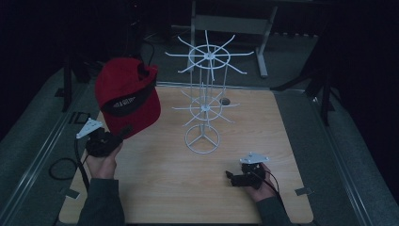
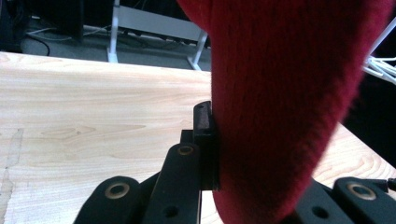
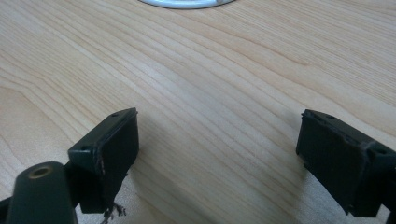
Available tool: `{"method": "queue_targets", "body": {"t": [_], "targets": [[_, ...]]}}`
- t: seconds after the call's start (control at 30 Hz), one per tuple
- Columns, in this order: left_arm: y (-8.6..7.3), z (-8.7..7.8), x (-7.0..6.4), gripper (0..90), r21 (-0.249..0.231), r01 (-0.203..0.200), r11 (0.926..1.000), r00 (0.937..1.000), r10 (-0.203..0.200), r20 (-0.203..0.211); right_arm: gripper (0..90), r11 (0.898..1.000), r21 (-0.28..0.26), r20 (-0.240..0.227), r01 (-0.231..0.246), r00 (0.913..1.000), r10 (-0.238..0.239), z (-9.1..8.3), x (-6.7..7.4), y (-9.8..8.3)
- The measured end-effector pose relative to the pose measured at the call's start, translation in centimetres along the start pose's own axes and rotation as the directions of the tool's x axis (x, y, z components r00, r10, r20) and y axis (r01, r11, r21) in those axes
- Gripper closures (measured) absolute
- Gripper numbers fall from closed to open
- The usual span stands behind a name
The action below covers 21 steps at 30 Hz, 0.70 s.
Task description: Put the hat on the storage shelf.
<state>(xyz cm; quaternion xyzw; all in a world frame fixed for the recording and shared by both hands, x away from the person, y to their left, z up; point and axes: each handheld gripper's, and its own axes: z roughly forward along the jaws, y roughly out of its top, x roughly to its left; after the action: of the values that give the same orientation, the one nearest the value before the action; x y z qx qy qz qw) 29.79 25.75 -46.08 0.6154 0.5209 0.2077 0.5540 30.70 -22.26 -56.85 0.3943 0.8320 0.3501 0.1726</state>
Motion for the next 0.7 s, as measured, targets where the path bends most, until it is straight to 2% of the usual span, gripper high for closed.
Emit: {"method": "queue_targets", "body": {"t": [0.7], "targets": [[0.9,-0.4,-1.1,85.8,-0.038,-0.003,0.9993,0.9997,0.004,0.023,12.9,1.000,-0.001,0.000,-0.001,1.0000,0.001,0.0,0.0,0.0]]}}
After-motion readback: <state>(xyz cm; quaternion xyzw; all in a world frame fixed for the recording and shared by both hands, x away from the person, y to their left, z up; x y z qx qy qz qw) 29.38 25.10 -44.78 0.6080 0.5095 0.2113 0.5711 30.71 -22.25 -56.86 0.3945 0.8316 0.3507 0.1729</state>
